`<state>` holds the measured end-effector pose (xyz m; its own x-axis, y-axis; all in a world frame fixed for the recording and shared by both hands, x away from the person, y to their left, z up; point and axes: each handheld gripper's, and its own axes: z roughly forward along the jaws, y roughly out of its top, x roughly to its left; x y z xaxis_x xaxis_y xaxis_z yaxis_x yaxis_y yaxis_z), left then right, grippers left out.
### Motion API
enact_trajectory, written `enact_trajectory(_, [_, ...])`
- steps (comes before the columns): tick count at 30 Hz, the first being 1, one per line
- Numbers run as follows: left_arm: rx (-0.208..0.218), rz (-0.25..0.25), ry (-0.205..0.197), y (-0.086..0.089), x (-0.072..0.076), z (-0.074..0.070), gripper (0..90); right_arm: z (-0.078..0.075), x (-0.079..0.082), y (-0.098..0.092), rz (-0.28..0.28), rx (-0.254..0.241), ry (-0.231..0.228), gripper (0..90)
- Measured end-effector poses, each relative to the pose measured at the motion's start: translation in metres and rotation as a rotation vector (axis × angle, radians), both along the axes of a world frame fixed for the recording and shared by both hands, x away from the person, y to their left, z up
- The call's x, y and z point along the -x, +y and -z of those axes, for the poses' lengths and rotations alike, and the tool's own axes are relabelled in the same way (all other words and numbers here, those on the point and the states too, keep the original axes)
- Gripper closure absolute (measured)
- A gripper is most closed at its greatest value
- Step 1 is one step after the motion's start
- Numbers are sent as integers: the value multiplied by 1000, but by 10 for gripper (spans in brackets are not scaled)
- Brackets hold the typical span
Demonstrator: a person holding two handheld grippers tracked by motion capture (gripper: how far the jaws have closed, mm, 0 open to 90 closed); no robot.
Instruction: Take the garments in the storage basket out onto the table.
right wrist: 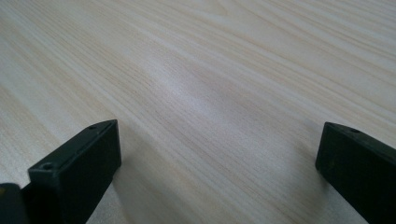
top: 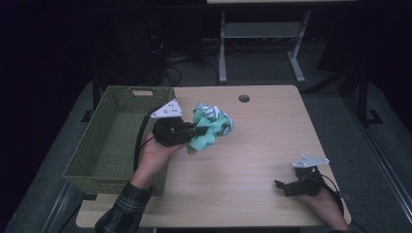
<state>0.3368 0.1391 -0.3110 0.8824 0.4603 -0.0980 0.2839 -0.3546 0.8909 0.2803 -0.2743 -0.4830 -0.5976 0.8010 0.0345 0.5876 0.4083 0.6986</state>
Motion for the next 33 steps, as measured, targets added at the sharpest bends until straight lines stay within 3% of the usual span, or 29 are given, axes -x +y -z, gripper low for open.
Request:
enact_trajectory(14, [-5,26,47,-32,2,28,806,0,0,0,0,0,1,0])
enact_trajectory(33, [-108,64,136,-68,3,82,806,0,0,0,-1,1,0,0])
